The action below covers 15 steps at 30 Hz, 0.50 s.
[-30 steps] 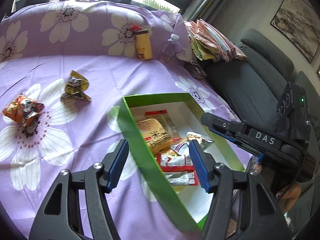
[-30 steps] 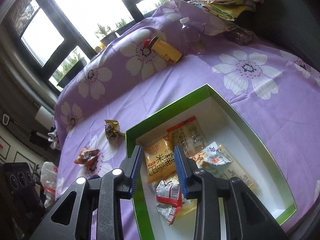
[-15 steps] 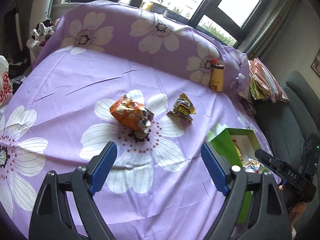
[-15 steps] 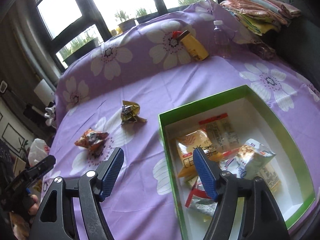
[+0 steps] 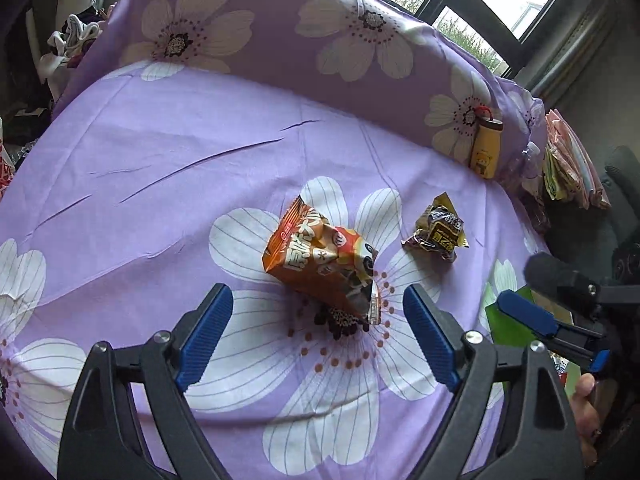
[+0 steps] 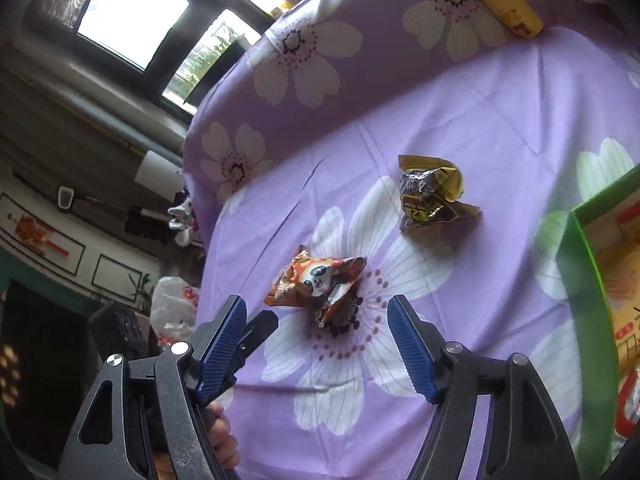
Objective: Organize snacks
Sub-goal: 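Move the right gripper to the orange panda bag, then close the right gripper on the orange panda bag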
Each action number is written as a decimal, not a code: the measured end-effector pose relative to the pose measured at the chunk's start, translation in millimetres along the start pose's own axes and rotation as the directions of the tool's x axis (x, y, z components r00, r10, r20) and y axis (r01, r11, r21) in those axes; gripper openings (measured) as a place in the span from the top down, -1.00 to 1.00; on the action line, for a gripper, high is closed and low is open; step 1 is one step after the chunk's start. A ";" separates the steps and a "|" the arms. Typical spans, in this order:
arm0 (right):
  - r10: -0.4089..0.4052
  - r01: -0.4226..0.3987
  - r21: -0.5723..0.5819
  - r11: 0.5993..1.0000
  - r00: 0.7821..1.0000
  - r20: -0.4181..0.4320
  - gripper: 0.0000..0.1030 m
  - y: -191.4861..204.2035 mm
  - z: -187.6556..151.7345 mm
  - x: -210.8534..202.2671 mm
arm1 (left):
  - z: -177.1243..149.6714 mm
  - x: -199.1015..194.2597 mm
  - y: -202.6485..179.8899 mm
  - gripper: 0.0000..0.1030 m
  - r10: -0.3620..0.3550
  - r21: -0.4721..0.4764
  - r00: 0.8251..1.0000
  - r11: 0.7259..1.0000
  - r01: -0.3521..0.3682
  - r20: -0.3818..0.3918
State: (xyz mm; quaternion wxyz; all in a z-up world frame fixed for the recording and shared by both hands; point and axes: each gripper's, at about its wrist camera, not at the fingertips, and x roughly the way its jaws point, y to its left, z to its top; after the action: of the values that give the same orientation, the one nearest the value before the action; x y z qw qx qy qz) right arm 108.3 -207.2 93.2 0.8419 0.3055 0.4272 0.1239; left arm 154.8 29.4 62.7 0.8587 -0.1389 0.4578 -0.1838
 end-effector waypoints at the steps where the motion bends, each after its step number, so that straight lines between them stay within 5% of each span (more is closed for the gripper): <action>1: -0.025 0.024 -0.008 1.000 1.000 -0.018 -0.43 2.4 3.5 13.2 | 1.5 5.6 2.2 -0.69 -0.010 0.001 1.000 1.000 0.010 -0.006; 9: -0.157 0.121 -0.252 0.960 0.979 -0.131 -0.43 37.9 38.6 104.6 | 8.5 32.8 13.2 -0.69 -0.099 -0.062 0.994 0.993 0.096 -0.054; 13: -0.013 -0.045 -0.227 0.973 0.969 -0.247 -0.43 34.0 44.6 138.8 | 8.2 39.9 21.7 -0.67 -0.159 -0.094 0.985 0.984 0.153 -0.065; 15: -0.012 -0.052 -0.217 0.975 0.959 -0.285 -0.39 29.1 39.5 149.3 | 8.0 40.5 26.2 -0.66 -0.185 -0.117 0.981 0.977 0.177 -0.064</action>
State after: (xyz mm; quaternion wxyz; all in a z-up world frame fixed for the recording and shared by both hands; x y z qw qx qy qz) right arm 231.5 -130.5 32.8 0.7993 0.1928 0.5240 0.2222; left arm 187.2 35.5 26.6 0.8118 -0.2204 0.4842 -0.2408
